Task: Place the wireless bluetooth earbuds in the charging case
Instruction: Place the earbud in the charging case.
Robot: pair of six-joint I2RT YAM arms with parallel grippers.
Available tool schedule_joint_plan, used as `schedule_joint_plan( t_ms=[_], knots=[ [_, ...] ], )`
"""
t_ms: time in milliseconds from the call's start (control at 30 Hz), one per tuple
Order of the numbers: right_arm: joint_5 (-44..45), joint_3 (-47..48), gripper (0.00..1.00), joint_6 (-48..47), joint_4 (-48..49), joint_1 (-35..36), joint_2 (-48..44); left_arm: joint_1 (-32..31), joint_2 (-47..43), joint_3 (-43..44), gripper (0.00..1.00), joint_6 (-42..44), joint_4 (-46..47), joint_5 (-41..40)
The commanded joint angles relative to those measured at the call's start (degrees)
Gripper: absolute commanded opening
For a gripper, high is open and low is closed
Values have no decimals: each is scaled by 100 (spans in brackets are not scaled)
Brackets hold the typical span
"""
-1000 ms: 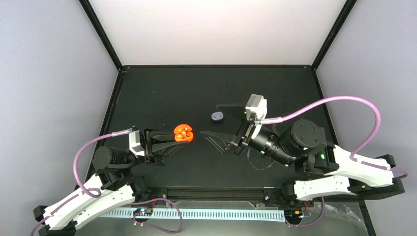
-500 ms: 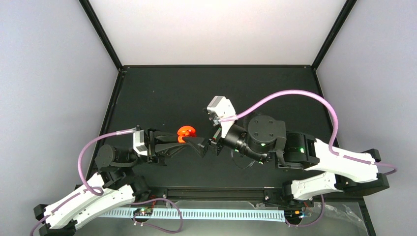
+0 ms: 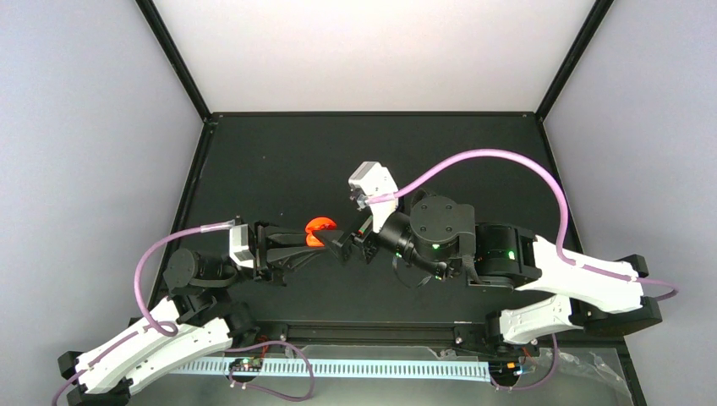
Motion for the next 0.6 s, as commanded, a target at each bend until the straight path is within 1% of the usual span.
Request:
schedule_joint_plan(
  t_ms=[0,333,567],
  knots=[
    [241,133,100,116,-132,-42,-20,-38,-67,127,2,5,49,71],
    [376,148,100,213,-195,-51,-32,-38,-134,116,2,39,20,18],
    [286,148,100,245,-178,-51,-97,-38,-164,110,2,36,11,13]
  ],
)
